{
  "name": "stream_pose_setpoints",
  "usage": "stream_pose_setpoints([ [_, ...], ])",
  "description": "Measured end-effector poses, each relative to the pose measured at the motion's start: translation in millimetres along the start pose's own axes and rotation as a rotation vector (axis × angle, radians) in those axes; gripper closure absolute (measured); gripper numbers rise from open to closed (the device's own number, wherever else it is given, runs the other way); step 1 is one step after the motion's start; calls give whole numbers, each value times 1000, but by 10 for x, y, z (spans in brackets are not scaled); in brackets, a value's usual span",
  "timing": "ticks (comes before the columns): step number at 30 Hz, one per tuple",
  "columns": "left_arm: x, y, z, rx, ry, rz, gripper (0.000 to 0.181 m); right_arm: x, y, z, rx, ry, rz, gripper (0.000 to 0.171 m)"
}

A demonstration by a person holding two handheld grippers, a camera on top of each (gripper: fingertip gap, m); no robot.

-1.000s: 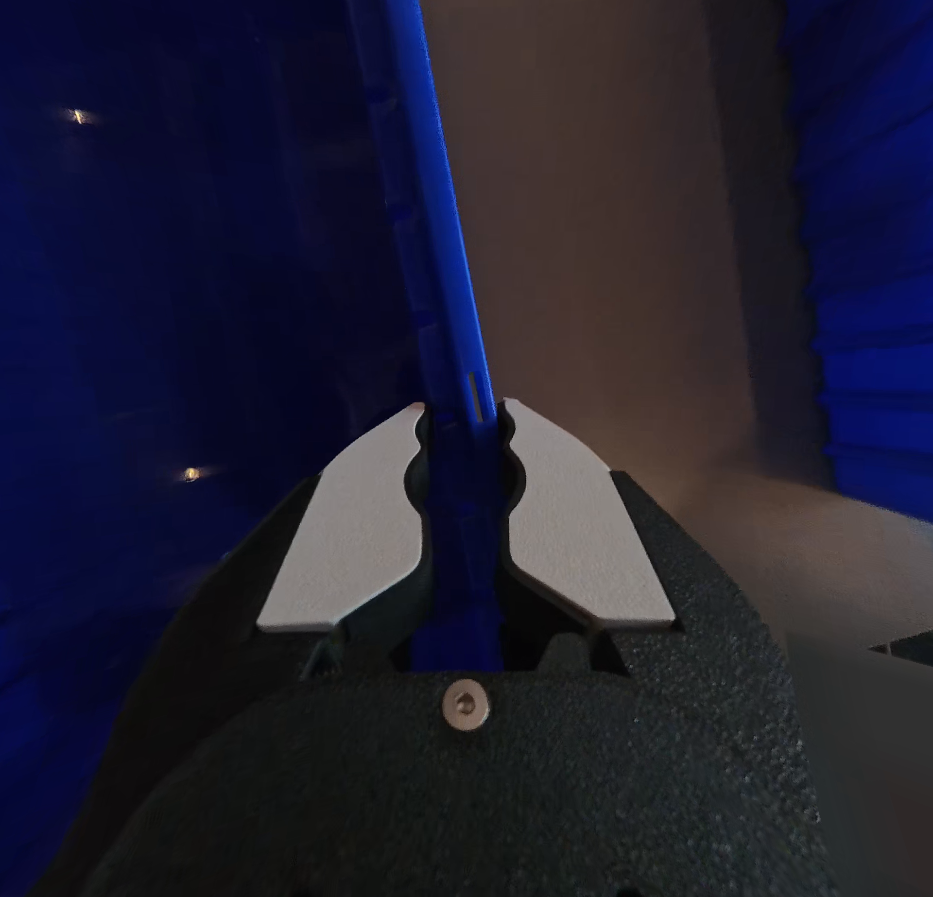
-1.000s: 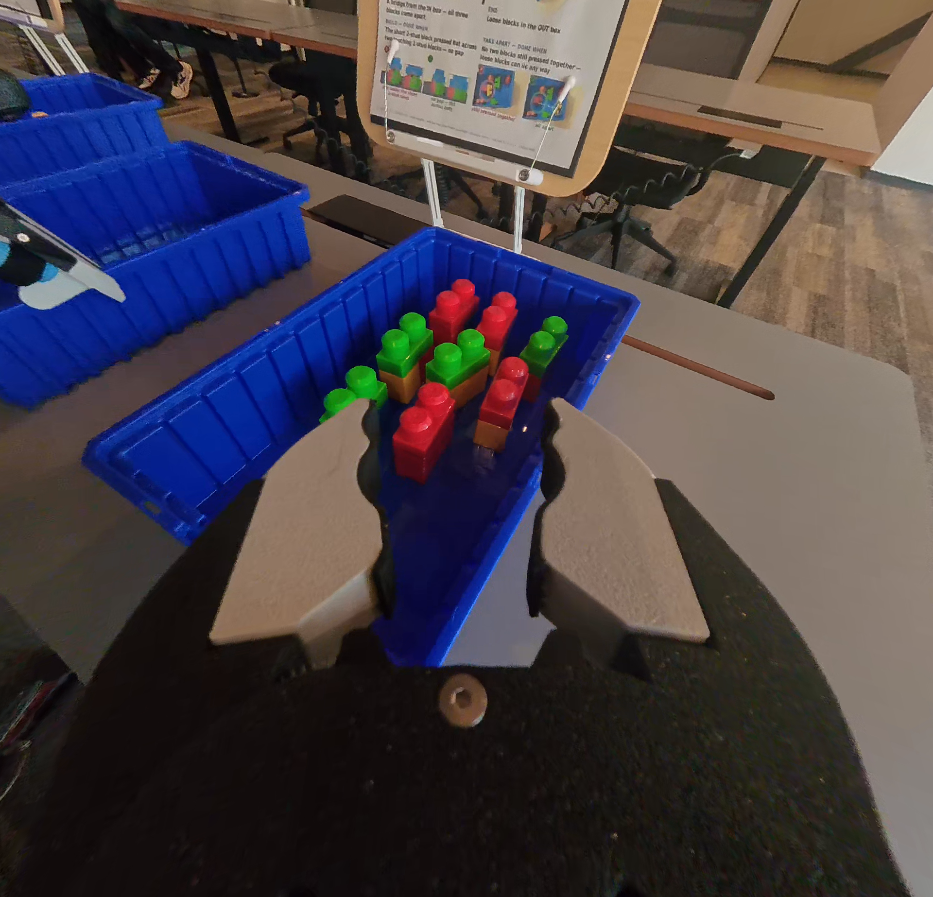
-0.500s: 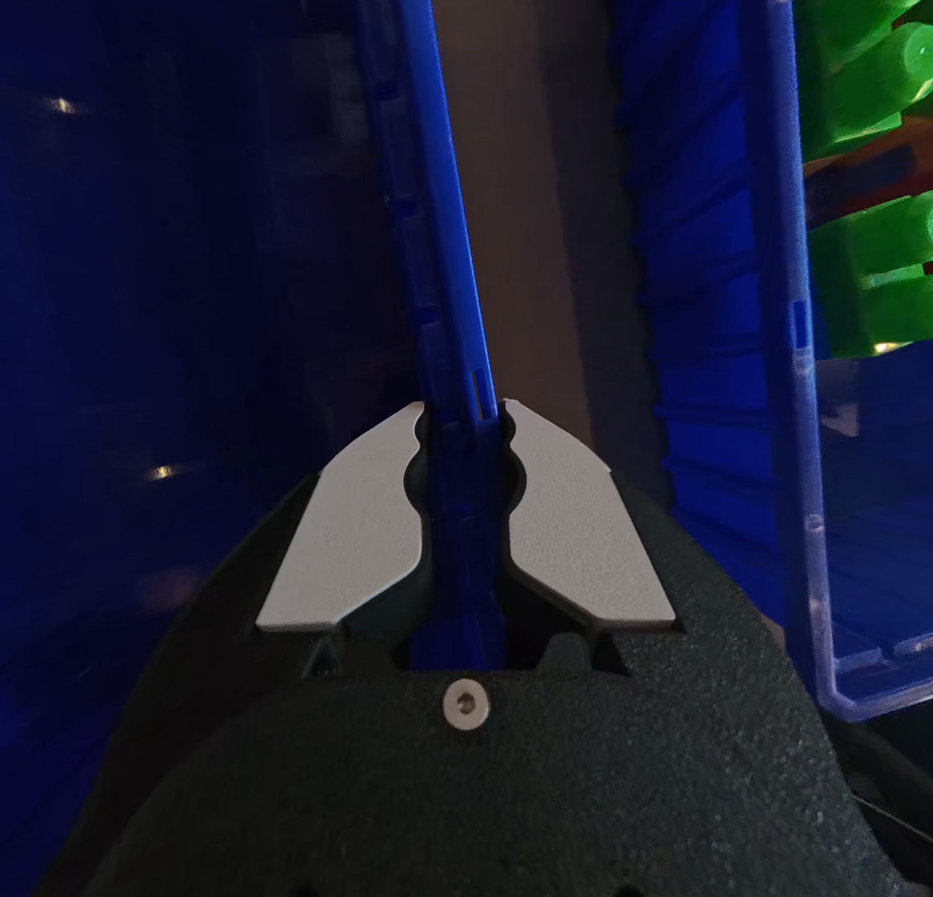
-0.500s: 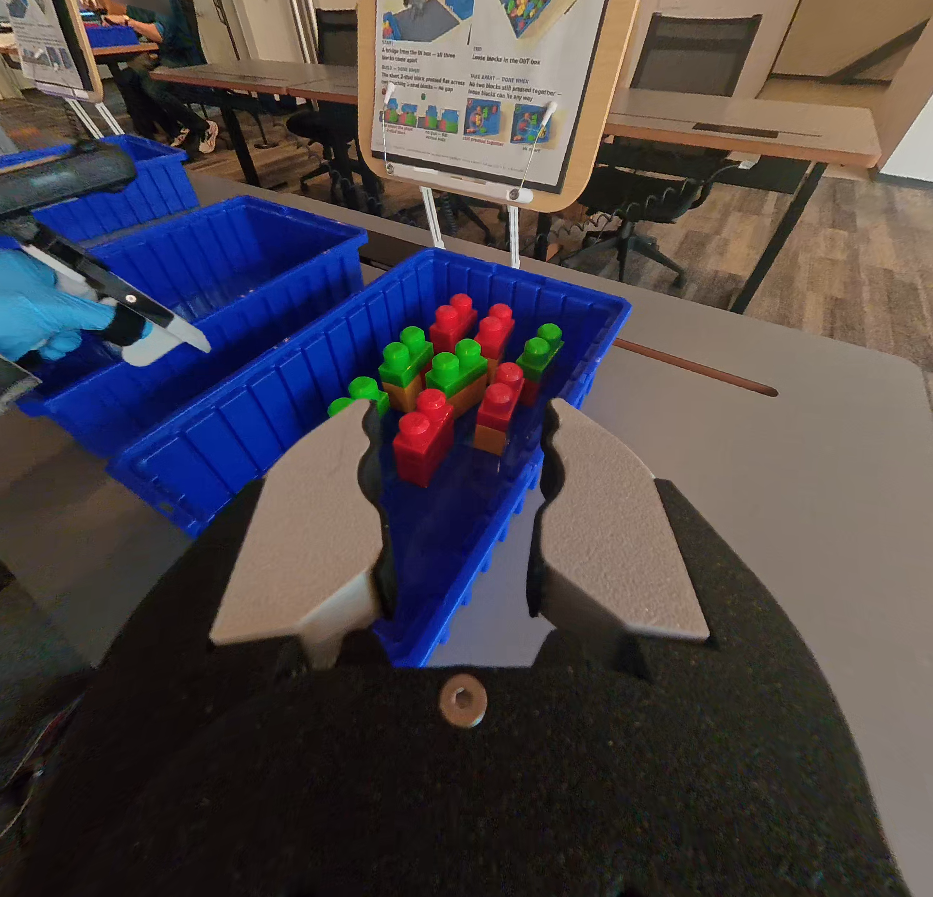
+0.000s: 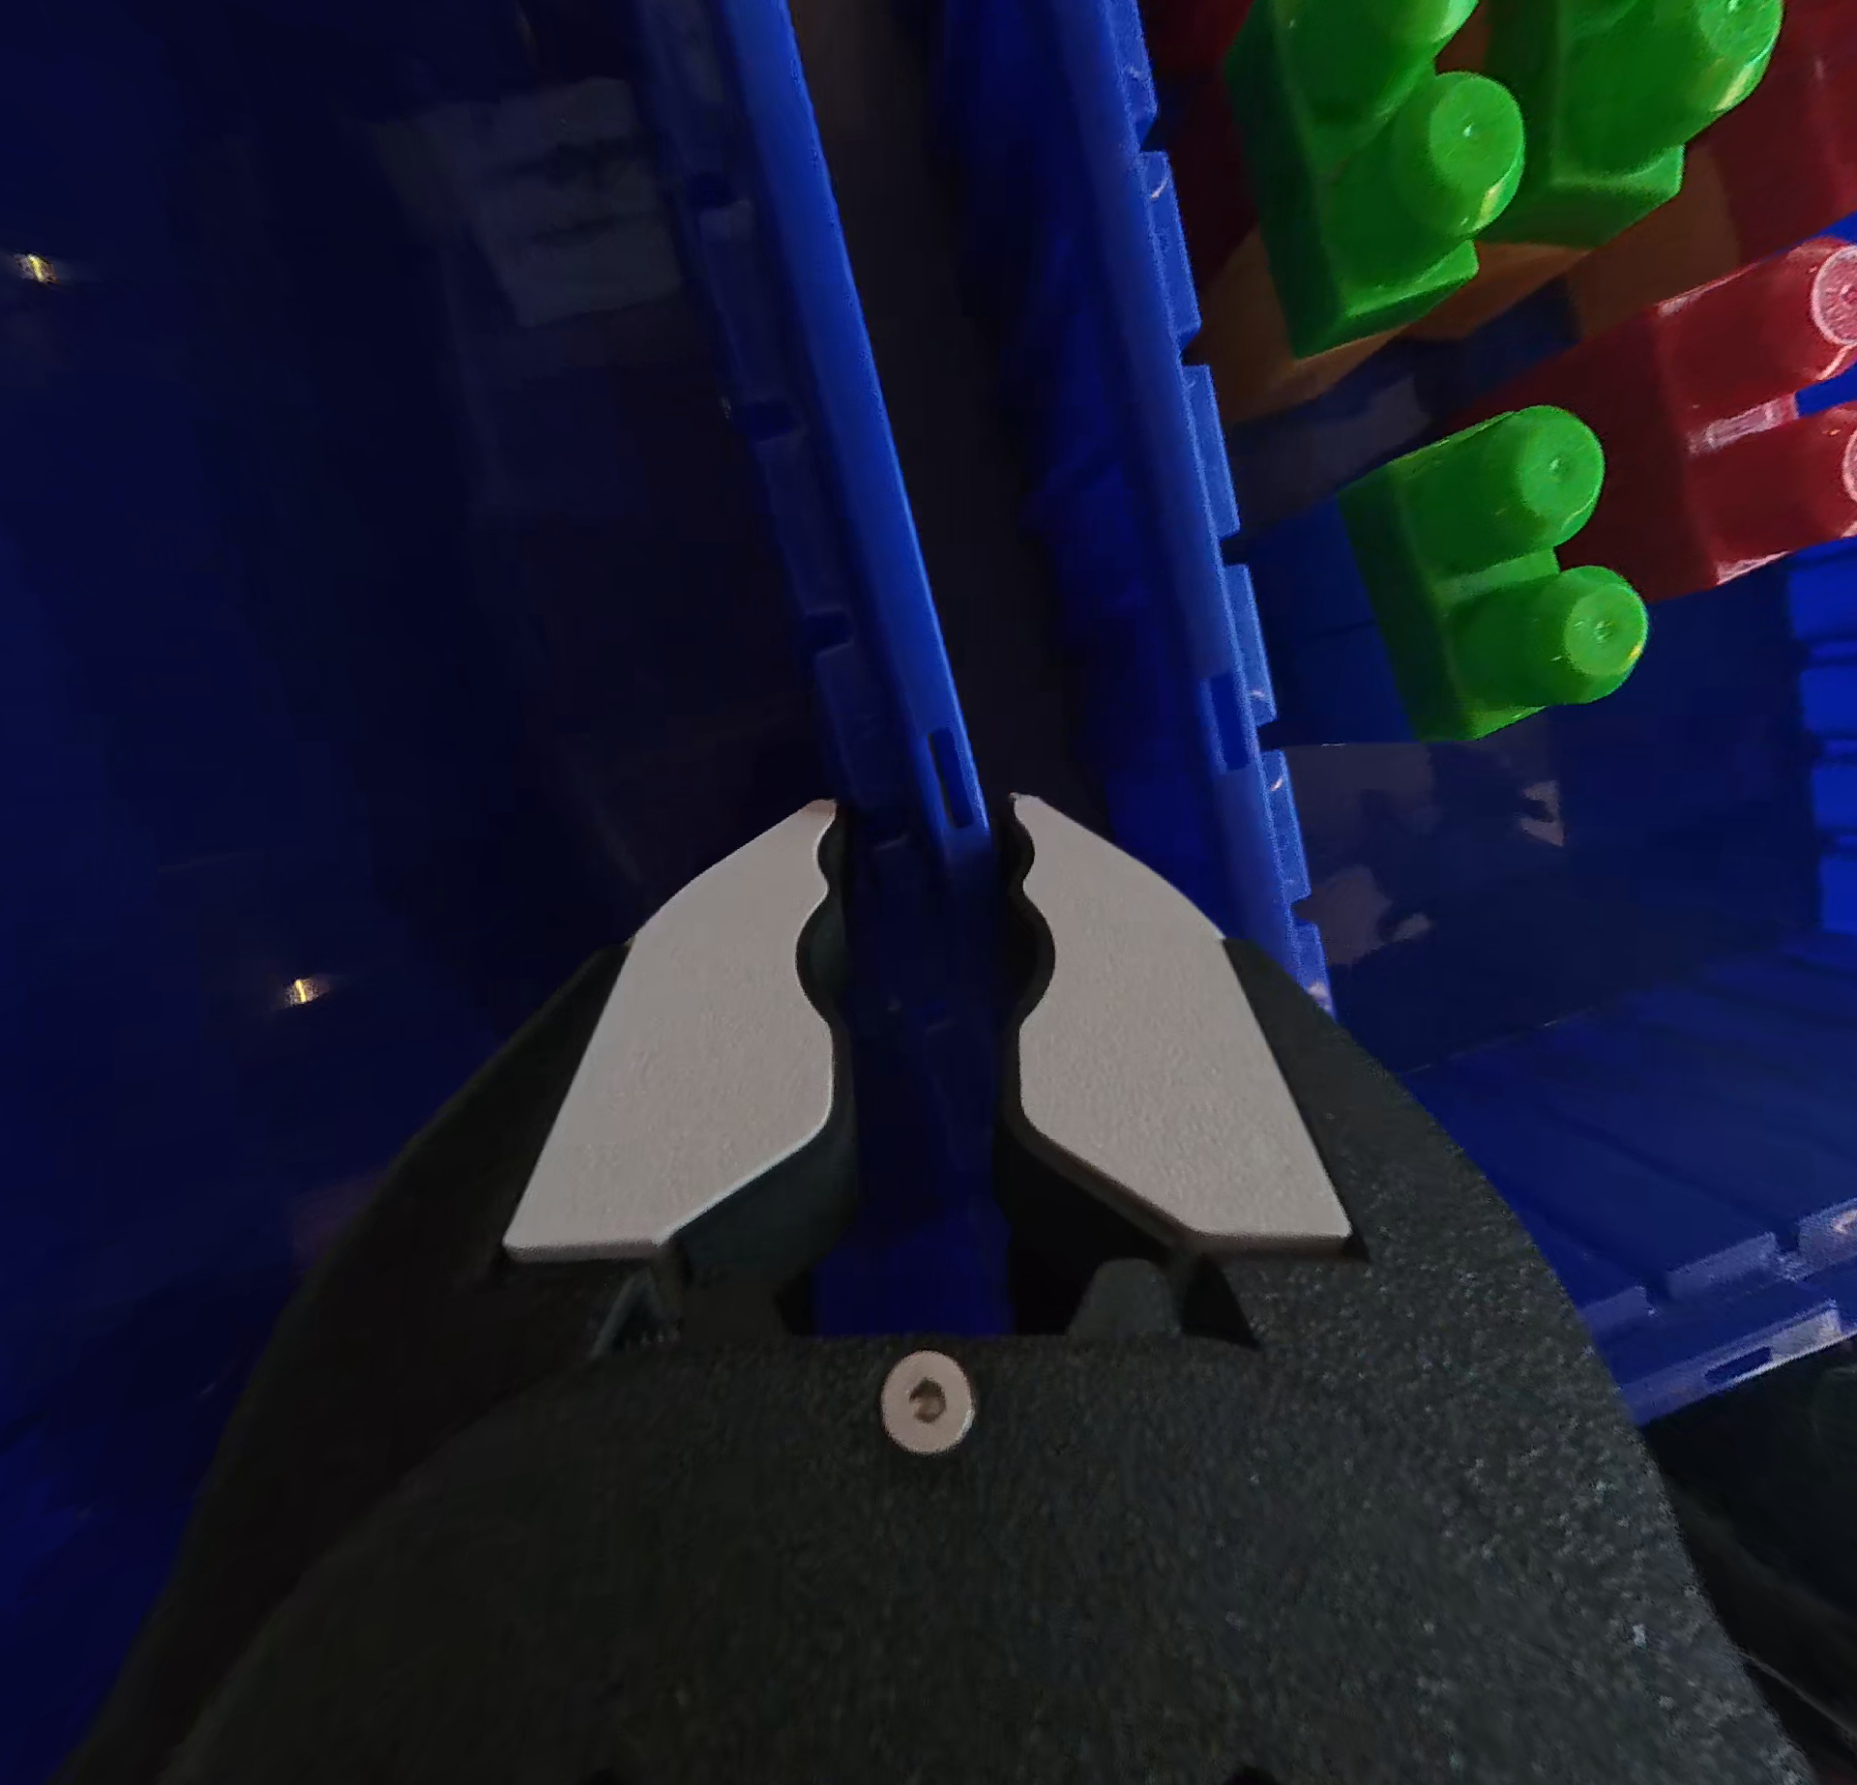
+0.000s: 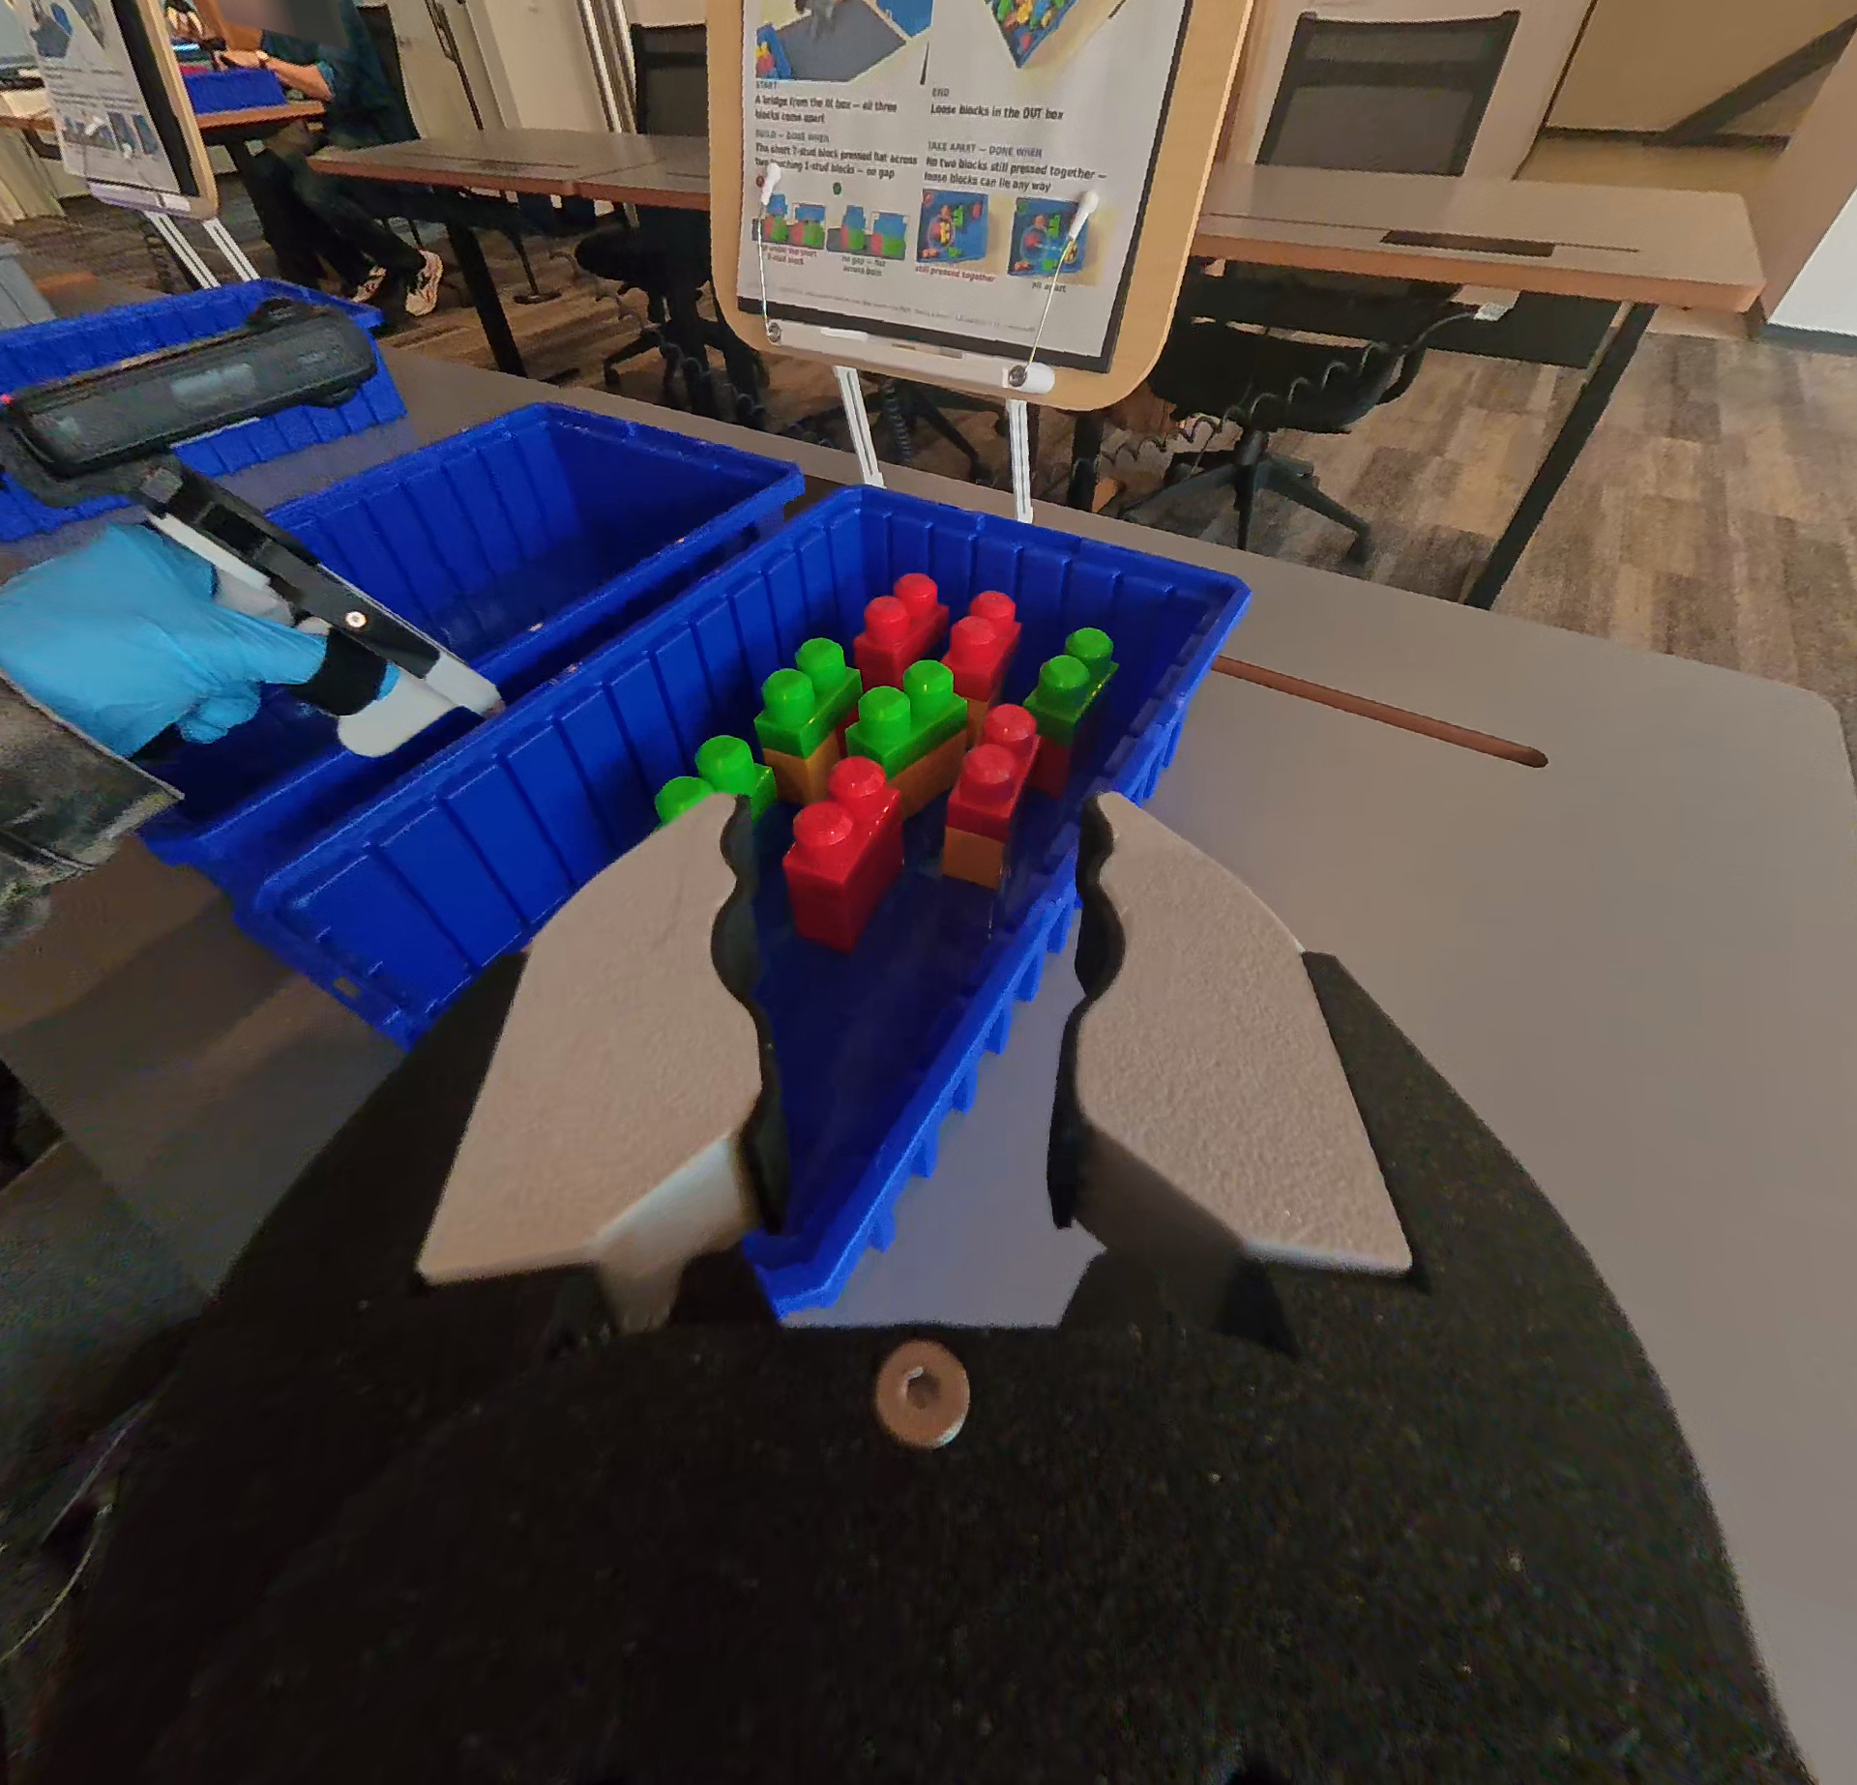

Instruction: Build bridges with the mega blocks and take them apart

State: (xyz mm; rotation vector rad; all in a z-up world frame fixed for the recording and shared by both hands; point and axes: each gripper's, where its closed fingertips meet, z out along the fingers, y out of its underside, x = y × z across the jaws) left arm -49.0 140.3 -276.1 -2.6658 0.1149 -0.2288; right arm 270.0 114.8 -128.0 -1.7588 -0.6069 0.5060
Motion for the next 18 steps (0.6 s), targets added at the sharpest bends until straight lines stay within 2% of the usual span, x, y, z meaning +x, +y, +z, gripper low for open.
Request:
stream_pose_setpoints([
  [18, 147, -112, 73, 38, 36, 5, 150, -46, 86, 76, -57, -13, -19, 110],
])
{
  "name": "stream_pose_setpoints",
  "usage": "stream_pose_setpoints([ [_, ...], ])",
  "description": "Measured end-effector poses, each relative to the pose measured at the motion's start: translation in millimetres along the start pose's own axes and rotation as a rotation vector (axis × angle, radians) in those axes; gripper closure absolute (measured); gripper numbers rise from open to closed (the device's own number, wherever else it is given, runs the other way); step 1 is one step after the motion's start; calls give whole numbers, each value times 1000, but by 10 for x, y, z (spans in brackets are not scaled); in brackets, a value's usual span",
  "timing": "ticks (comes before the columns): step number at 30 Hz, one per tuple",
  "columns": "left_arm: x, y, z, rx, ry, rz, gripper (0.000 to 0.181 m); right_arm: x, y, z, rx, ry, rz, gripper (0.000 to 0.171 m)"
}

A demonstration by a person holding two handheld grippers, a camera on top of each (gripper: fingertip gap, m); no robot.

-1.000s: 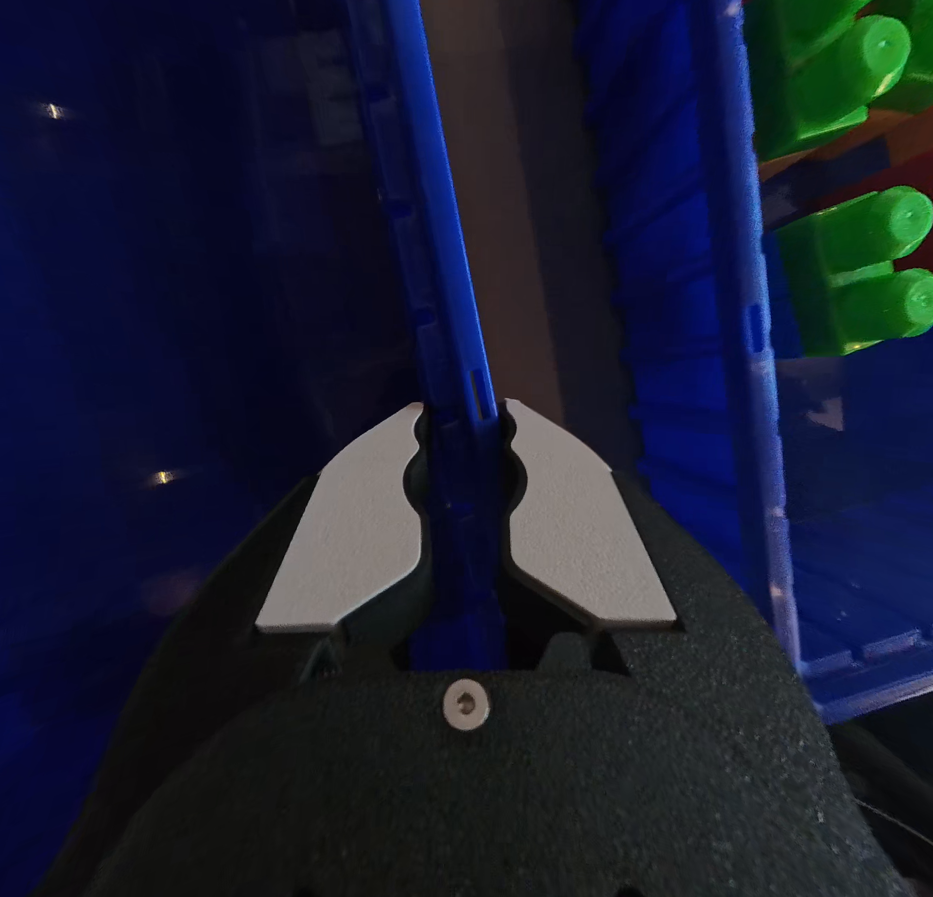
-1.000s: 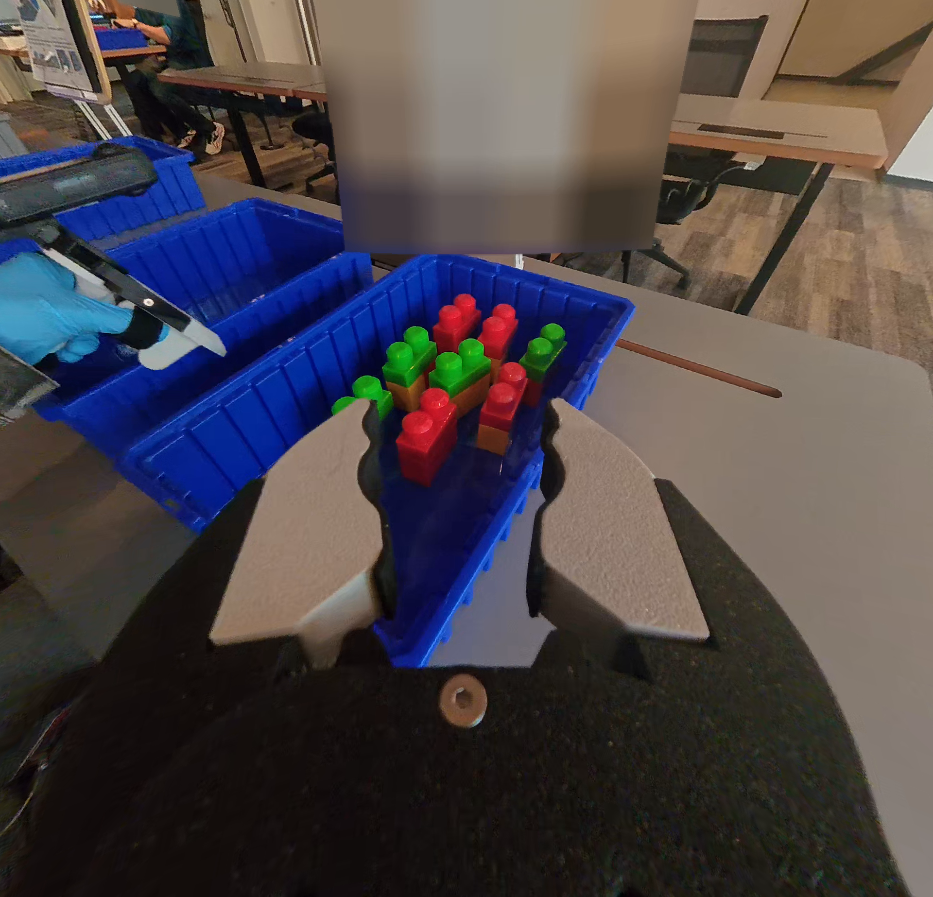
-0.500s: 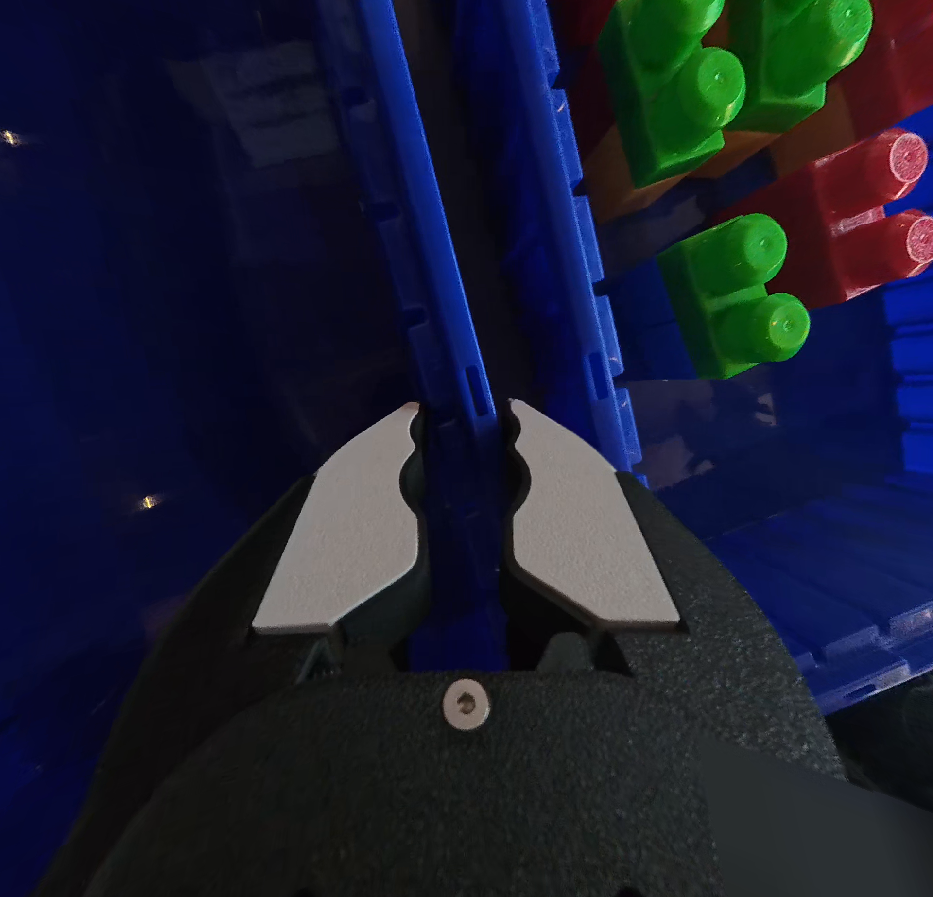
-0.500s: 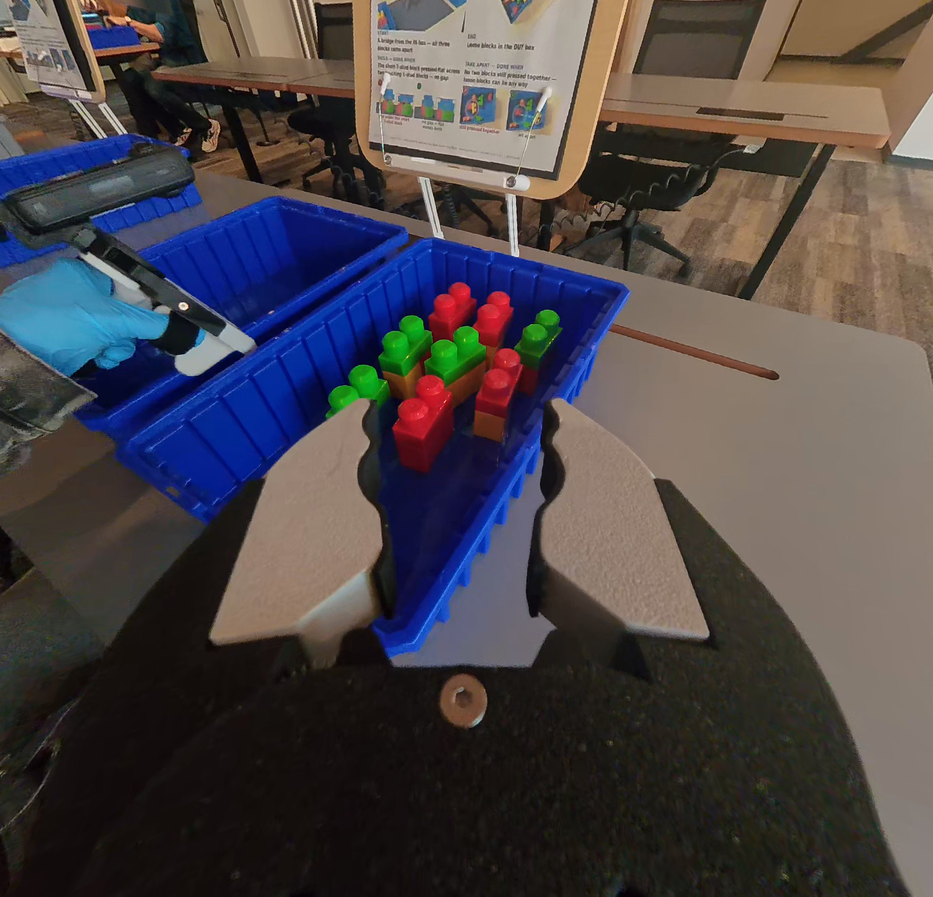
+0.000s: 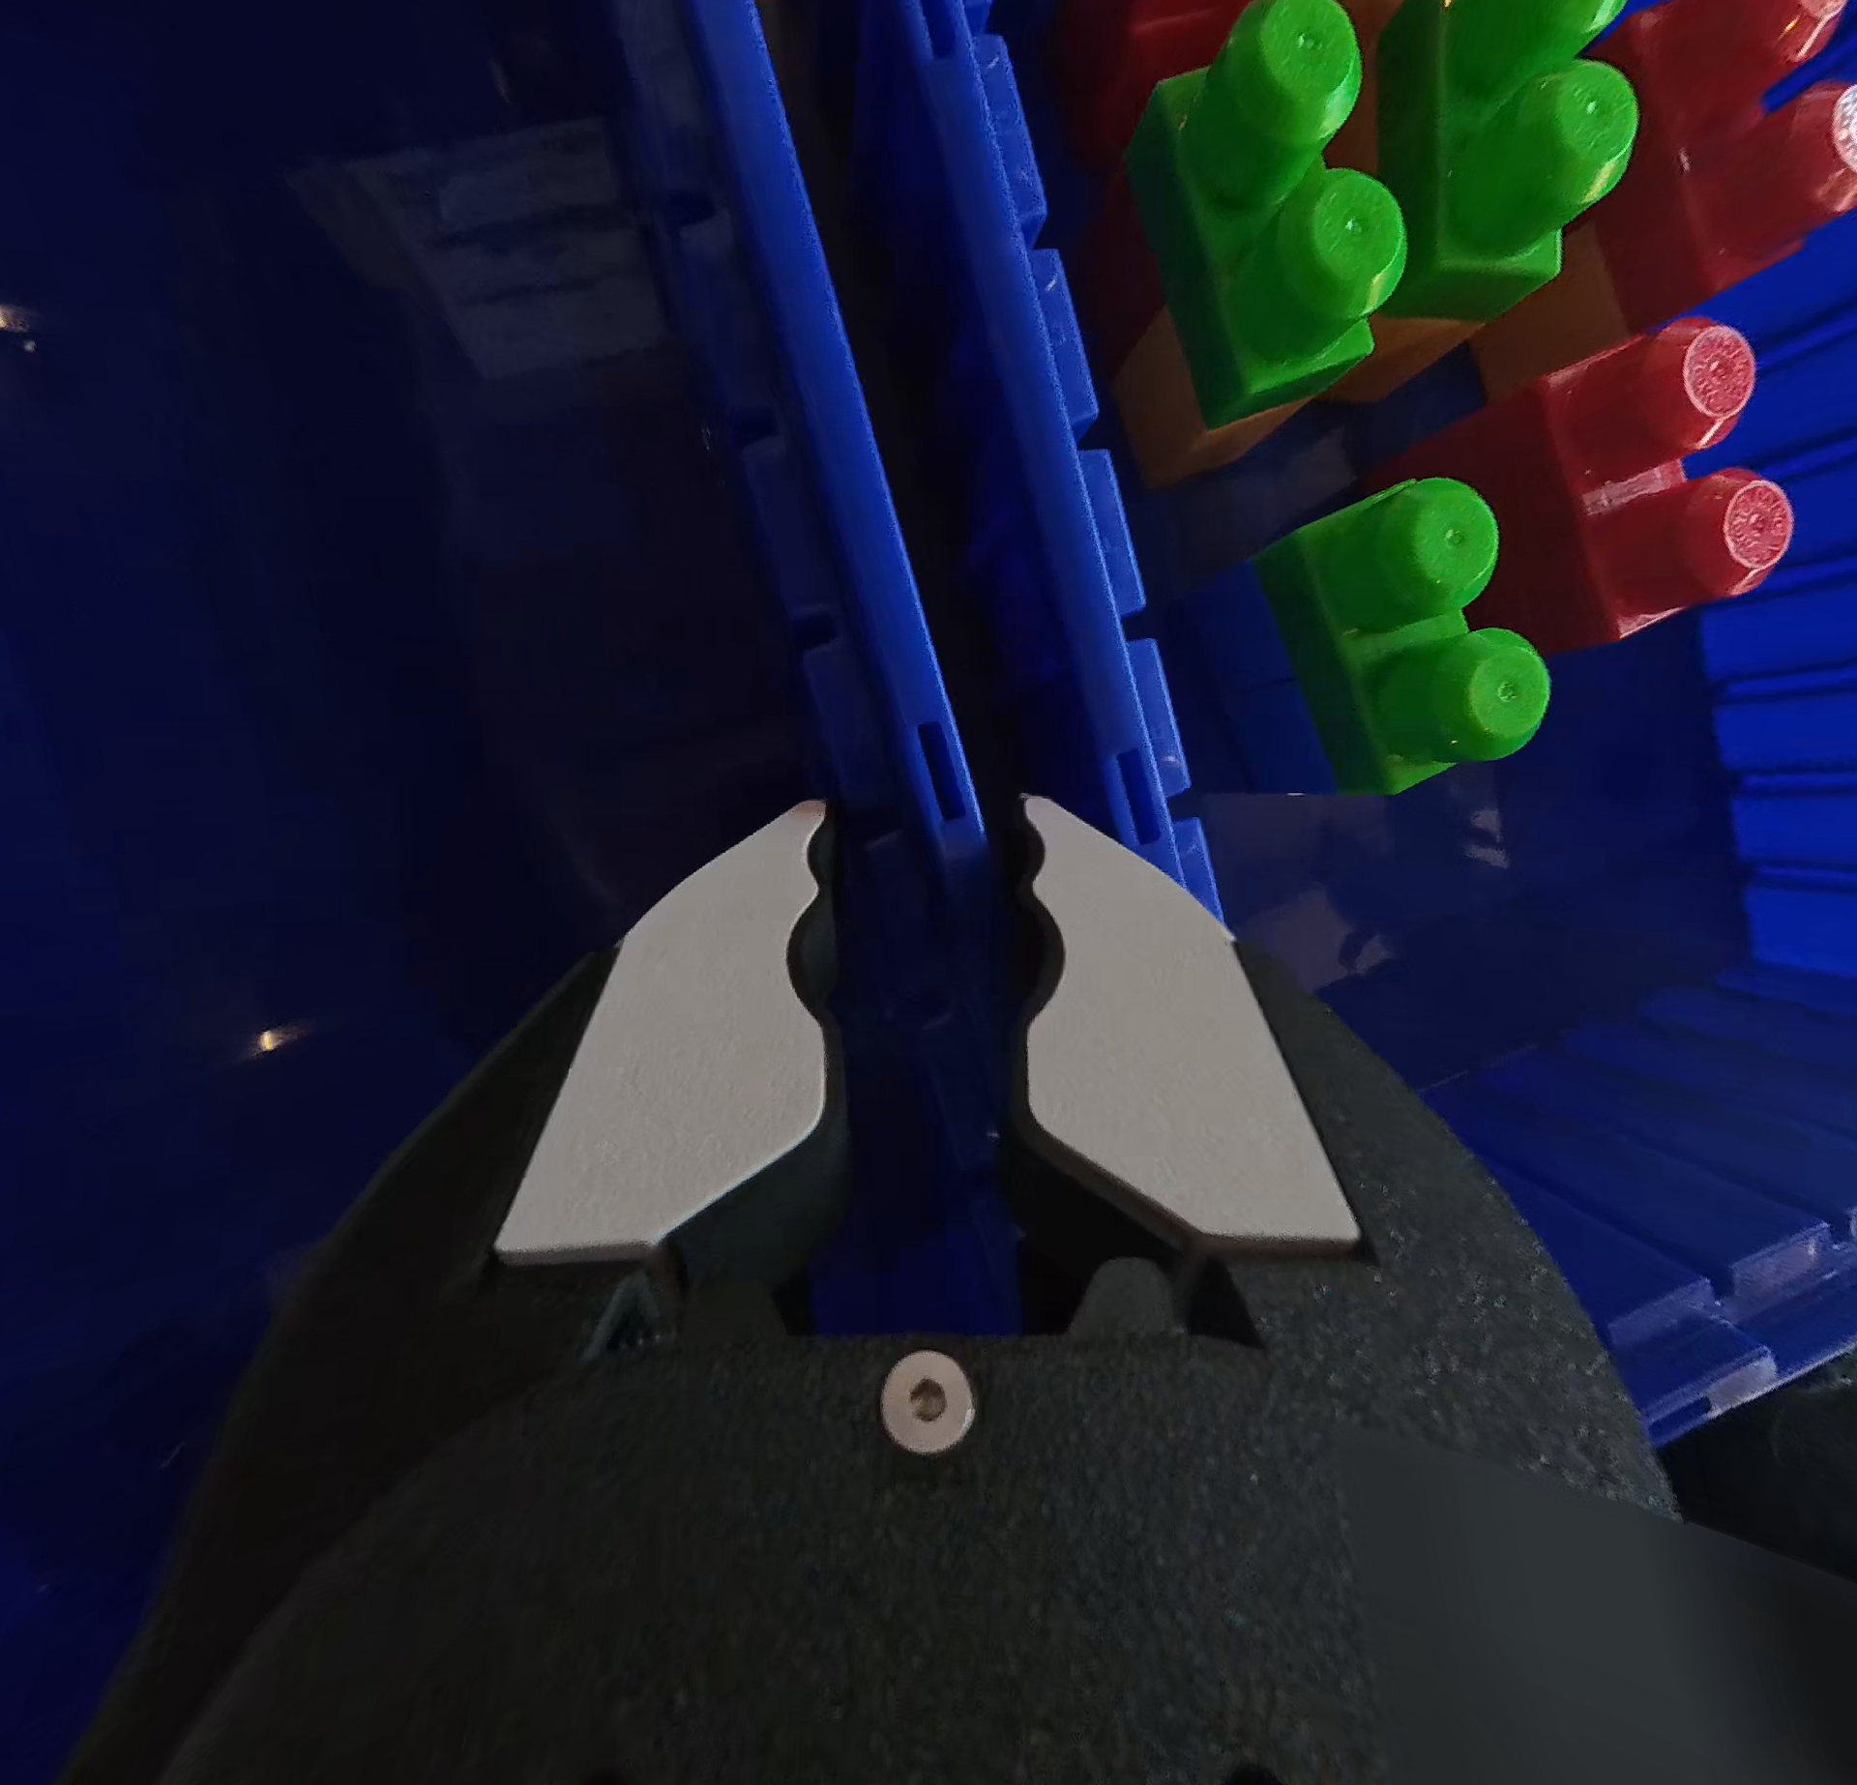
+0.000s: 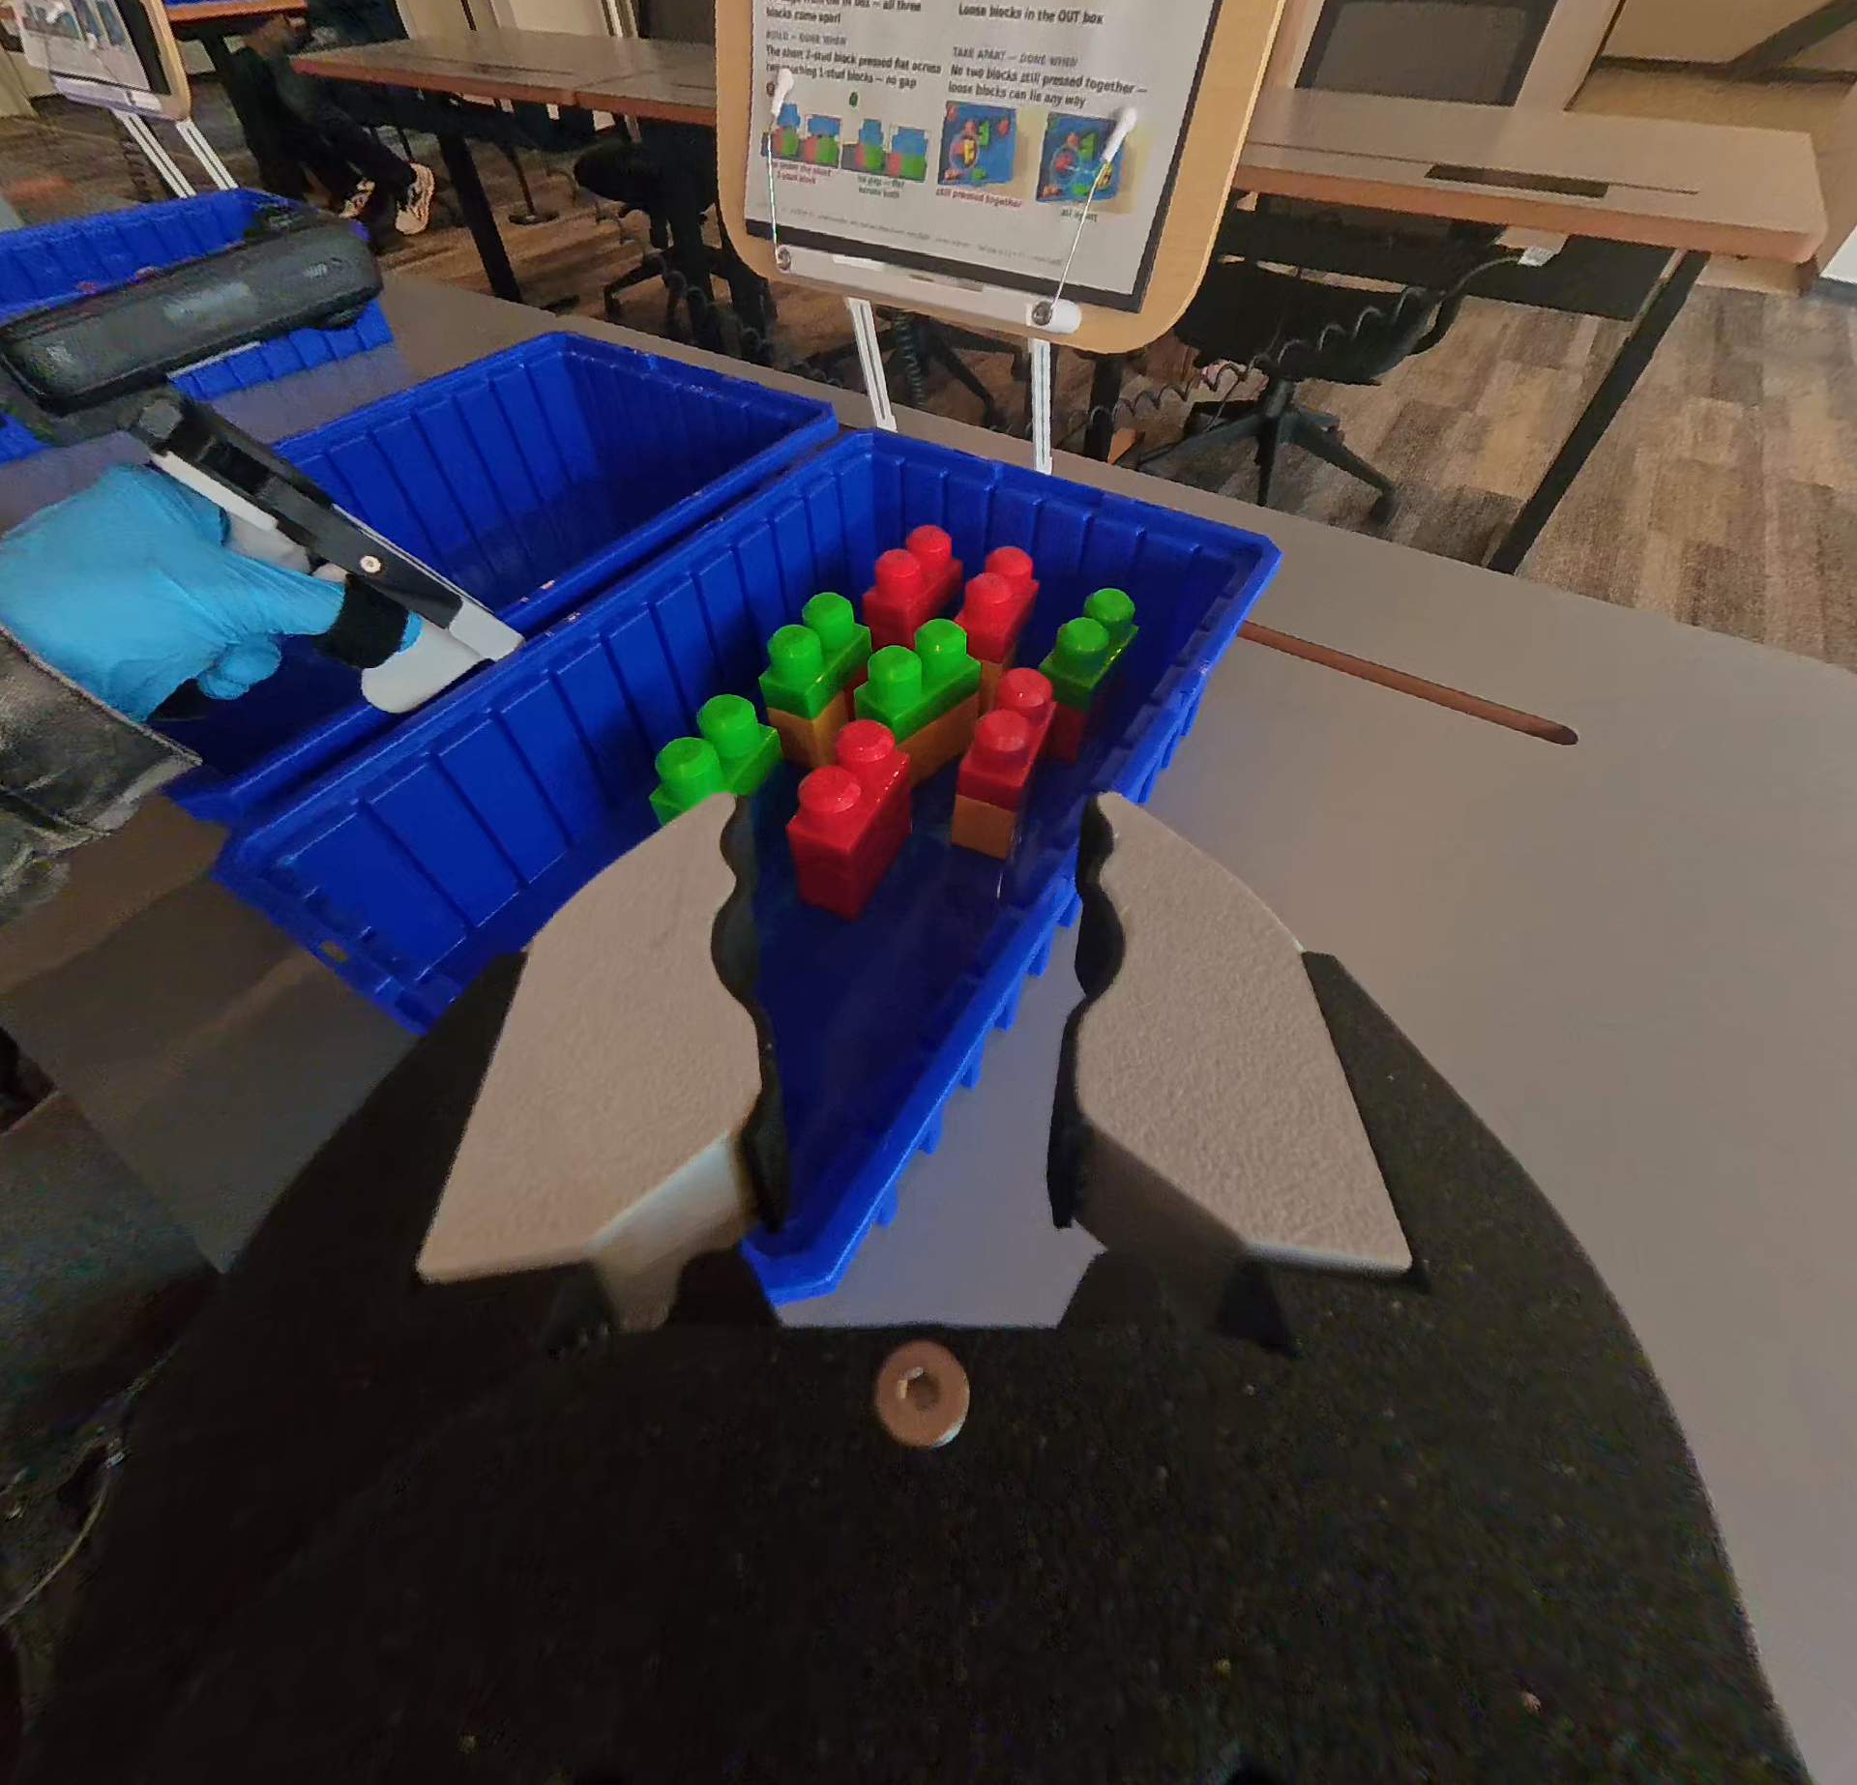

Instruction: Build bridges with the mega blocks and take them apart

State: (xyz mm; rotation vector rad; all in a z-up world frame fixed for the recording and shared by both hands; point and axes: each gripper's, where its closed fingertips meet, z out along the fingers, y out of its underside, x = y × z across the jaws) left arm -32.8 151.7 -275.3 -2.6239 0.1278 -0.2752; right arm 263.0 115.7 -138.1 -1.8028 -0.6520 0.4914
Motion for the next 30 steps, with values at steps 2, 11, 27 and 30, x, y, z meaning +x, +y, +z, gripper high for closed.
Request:
stream_pose_setpoints([
  [2, 6, -3, -7, 13, 18, -7, 149, 3, 0, 11, -1, 3, 0, 110],
  [11, 141, -77, -285, 73, 59, 53, 144, 33, 62, 93, -37, 13, 1, 110],
  [27, 374, -725, -209, -4, 71, 185, 154, 458, 634, 969, -423, -100, 199, 112],
  [30, 349, -772, -24, -47, 91, 153, 153, 505, 715, 1143, -498, -113, 217, 113],
])
